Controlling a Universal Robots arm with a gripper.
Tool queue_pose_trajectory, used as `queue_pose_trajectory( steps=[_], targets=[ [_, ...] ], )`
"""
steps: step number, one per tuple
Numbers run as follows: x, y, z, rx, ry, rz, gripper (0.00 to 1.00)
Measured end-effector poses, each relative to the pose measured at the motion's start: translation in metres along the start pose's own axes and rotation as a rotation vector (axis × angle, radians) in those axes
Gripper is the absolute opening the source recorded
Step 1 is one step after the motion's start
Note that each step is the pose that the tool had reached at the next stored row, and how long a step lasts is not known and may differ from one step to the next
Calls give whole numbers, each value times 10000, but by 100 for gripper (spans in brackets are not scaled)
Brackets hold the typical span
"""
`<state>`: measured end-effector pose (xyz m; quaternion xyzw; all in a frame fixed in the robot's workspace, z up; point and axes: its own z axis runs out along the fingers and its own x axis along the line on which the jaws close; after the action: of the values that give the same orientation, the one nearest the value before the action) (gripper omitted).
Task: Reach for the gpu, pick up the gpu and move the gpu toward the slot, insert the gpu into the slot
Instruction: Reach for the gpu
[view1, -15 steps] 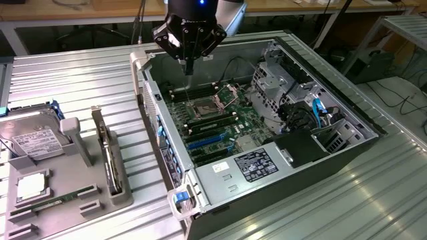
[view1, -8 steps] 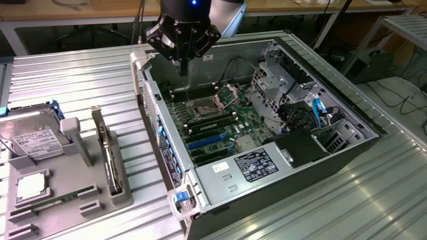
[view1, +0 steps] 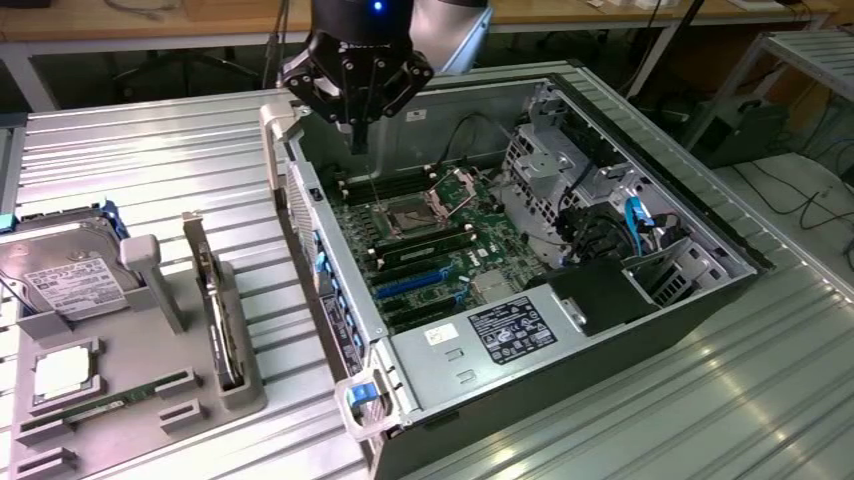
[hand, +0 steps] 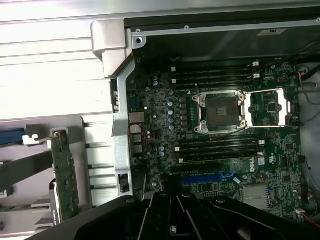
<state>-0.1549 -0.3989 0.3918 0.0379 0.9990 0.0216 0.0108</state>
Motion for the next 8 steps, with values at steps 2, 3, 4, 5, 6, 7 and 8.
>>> queue_pose_trajectory(
  steps=[2,3,4,5,6,7,8],
  targets=[
    [23,-2,2,2,12,1,11],
    [33,-3,3,1,17,0,11],
    [44,-4,4,1,23,0,11],
    [53,-4,5,2,29,1,11],
    [61,-5,5,3,35,1,11],
    [71,-6,6,4,42,2,11],
    [79,-6,7,3,47,2,11]
  ],
)
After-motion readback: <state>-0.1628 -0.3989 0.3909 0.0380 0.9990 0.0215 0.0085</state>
